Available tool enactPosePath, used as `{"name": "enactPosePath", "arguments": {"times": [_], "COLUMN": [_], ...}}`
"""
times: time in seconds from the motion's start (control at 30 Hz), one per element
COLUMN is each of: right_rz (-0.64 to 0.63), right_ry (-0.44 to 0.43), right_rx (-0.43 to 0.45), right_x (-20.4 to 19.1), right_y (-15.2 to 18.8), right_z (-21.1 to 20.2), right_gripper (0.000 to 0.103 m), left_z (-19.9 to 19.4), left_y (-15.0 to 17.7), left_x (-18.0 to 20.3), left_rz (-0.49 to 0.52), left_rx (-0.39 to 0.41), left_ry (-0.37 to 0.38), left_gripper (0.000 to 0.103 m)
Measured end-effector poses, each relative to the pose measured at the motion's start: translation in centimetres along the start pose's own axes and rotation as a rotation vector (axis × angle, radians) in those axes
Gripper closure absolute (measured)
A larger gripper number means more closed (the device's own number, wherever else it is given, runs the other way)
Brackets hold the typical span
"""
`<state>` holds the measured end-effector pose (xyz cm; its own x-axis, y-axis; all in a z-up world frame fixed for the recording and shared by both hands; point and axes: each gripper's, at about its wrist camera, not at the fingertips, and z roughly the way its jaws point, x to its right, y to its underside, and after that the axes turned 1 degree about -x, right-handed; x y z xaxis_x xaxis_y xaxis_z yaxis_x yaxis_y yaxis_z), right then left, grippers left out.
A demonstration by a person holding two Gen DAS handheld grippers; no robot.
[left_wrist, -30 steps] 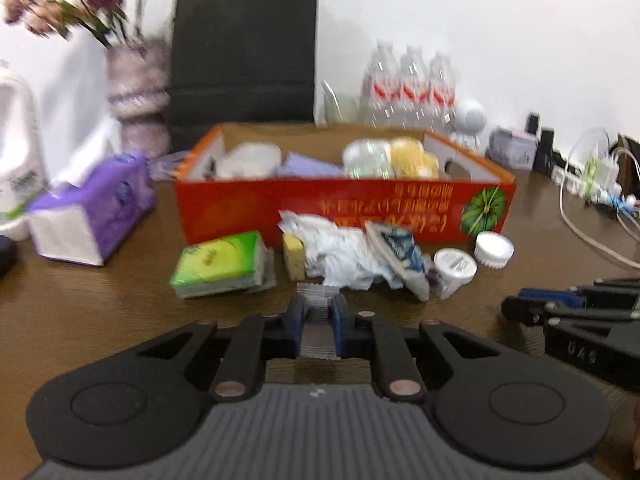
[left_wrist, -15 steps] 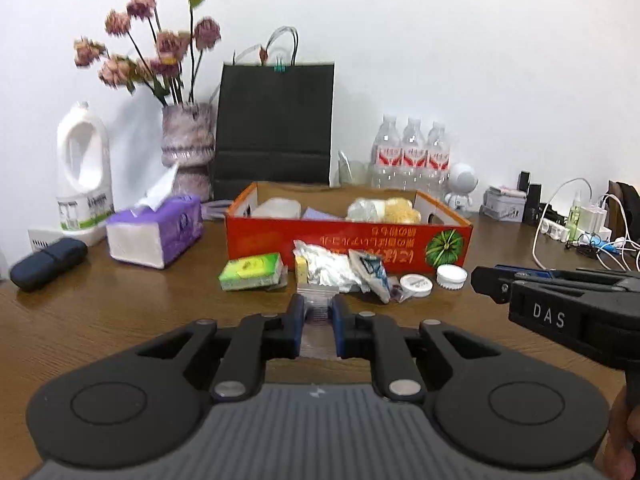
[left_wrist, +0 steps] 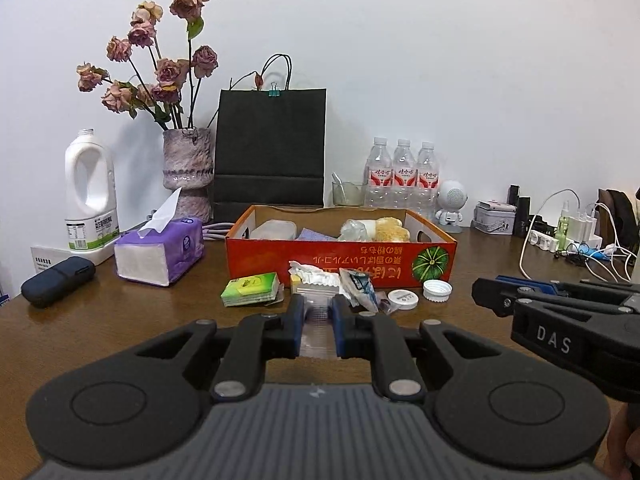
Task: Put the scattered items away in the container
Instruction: 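Carry the black tube and clear packet over the cardboard box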
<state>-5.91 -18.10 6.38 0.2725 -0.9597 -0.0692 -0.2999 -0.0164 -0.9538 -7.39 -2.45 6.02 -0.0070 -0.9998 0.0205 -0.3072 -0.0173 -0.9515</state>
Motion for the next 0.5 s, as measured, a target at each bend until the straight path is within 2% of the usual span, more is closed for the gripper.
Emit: {"name": "enactPosePath", "arguments": {"times": [0.2,0.4,0.5], "right_rz": [0.012,0.03,0.038], "right_ry": [0.012,0.037,0.044], "right_rx": [0.002,-0.004,-0.023], "right_x": [1.4,3.3,4.2], "right_y": [-2.3,-5.7,-7.4], "right_z": [4.4,11.3,15.0], "right_gripper": [0.091,0.091,0.091], "left_z": [5.1,12.4,15.9], "left_y": [-2.9,-6.6,-8.4], "left_x": [-0.8,-2.9,-3.7], "left_rz": [0.035,0.027,0.058], "left_rx": [0.047,0.03,0.02], "left_ry": [-0.03,-0.044,-0.054], "left_gripper": [0.087,0.087,0.087]}}
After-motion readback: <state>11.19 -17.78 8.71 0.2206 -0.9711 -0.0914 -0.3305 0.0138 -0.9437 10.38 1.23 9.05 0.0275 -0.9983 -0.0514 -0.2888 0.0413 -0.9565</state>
